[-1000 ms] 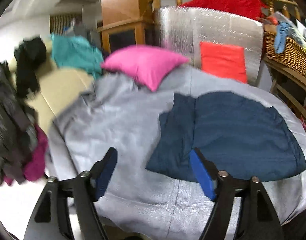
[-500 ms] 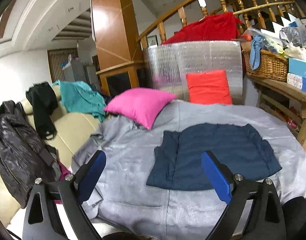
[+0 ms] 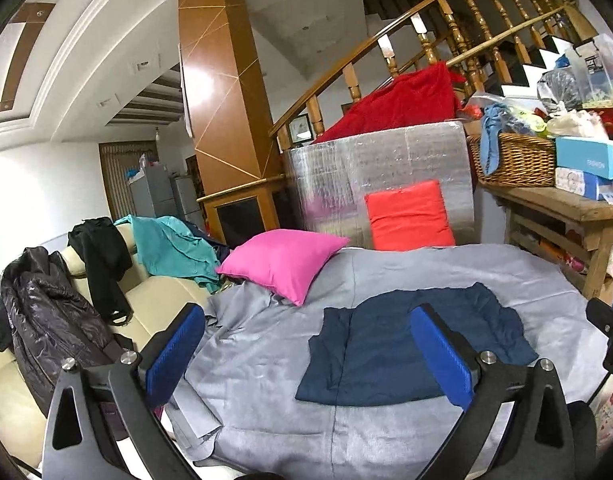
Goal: Fold large clothes
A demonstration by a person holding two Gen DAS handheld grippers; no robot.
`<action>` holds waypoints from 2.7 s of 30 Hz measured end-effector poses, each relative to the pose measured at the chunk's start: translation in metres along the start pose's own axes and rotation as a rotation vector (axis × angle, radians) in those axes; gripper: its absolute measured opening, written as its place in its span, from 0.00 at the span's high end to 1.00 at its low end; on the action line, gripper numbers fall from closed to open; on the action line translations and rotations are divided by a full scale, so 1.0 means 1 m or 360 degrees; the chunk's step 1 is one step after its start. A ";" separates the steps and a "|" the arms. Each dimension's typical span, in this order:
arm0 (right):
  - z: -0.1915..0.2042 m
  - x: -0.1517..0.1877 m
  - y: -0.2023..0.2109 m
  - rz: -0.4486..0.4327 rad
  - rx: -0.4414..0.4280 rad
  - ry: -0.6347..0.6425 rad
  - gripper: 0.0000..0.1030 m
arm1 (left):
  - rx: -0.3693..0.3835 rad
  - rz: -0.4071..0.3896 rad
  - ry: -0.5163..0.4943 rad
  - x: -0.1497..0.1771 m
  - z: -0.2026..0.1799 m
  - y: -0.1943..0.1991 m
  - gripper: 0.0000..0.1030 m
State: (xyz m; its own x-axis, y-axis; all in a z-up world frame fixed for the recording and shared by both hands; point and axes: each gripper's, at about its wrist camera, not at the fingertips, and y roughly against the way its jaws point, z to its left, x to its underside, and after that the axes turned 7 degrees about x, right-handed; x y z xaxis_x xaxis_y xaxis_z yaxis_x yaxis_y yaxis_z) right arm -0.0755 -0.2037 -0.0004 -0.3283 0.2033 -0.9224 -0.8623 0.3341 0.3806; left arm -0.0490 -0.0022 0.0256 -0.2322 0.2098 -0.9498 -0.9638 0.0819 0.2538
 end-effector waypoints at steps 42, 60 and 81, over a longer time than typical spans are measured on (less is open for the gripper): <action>0.006 -0.005 0.023 -0.0045 -0.0061 -0.0033 0.17 | -0.0081 -0.0035 0.0035 -0.010 0.005 0.022 0.00; 0.008 -0.007 0.018 -0.0024 -0.0074 -0.0023 0.17 | -0.0080 -0.0007 0.0055 -0.010 0.012 0.018 0.00; 0.022 0.000 0.012 0.0012 -0.0065 0.0002 0.17 | -0.0091 0.0017 0.0070 -0.006 0.019 0.014 0.00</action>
State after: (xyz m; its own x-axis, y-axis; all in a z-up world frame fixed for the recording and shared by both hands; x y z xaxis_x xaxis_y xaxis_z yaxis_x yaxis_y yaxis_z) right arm -0.0779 -0.1797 0.0059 -0.3350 0.2046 -0.9197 -0.8748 0.2949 0.3843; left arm -0.0588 0.0157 0.0383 -0.2469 0.1673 -0.9545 -0.9668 0.0239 0.2543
